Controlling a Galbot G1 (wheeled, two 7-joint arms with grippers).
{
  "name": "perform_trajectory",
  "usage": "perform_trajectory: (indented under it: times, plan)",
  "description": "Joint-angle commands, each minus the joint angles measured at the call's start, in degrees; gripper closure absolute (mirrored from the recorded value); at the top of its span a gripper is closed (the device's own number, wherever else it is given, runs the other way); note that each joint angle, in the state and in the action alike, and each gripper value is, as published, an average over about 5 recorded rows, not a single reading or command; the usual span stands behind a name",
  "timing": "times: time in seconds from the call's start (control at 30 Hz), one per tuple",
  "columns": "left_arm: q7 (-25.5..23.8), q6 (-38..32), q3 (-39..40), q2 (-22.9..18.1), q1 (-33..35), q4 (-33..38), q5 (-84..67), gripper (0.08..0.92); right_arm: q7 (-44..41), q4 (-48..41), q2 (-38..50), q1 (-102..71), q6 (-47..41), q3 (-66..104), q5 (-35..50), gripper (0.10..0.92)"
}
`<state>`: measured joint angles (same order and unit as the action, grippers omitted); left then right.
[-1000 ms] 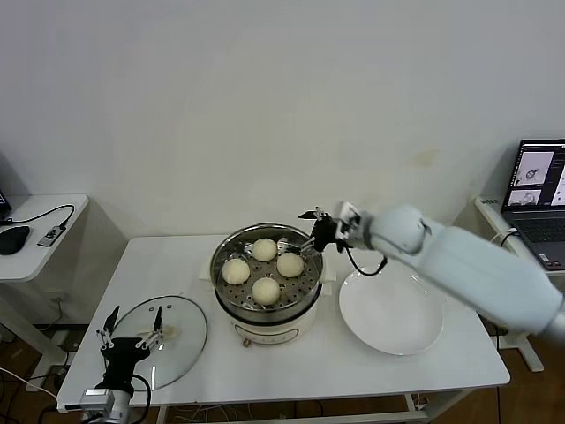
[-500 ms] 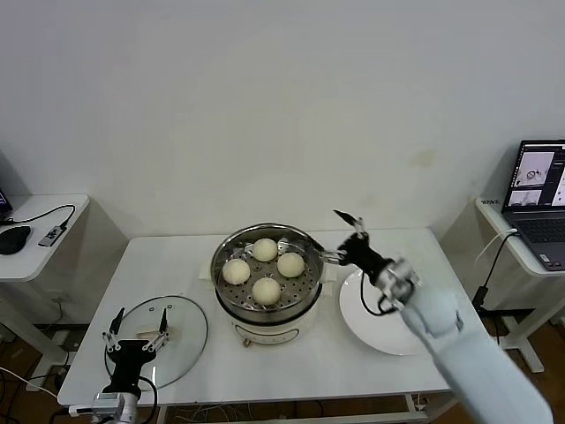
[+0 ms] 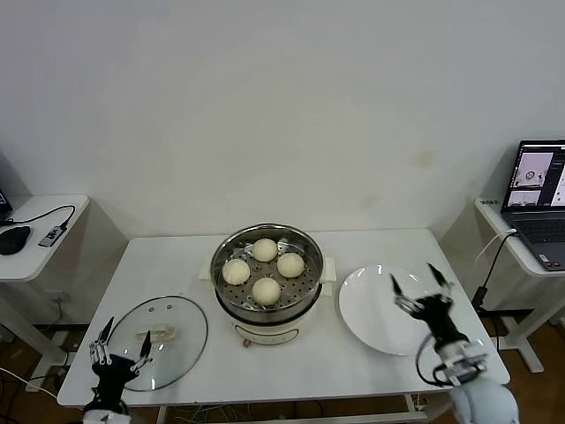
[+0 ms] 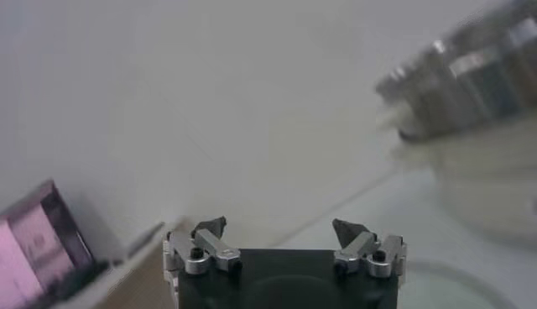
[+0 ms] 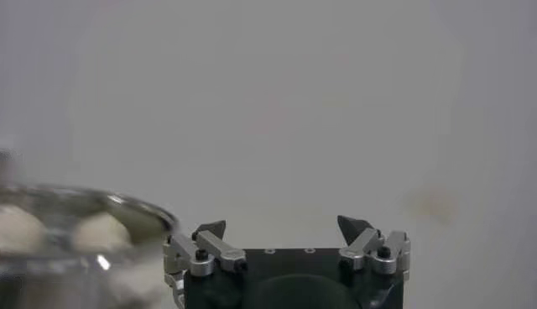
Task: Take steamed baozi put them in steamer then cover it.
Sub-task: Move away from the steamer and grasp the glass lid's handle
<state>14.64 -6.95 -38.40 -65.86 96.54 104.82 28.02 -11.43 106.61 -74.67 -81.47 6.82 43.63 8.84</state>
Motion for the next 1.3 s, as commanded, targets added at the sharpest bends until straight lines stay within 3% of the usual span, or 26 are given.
perform_trajectory:
  times: [0.03,0.57,1.3]
  plan:
    - [-0.3,1.3,-3.1,5.5,3.5,-5.9,35.3,0.177,3.5,0.4,-7.5,-9.7,0.6,12.5,-3.7,0.203]
    - [-2.6,3.4,3.5,7.2,-9.0,-13.0,38.2,0.177,2.8,0.5,-9.4,-10.1,1.1,10.8,-5.9,0.203]
    - [-4.2,3.9,6.7,7.6,-18.9,-18.9,35.0,0.177,2.8,-0.8,-11.8,-10.7,2.3,7.8,-10.3,0.203]
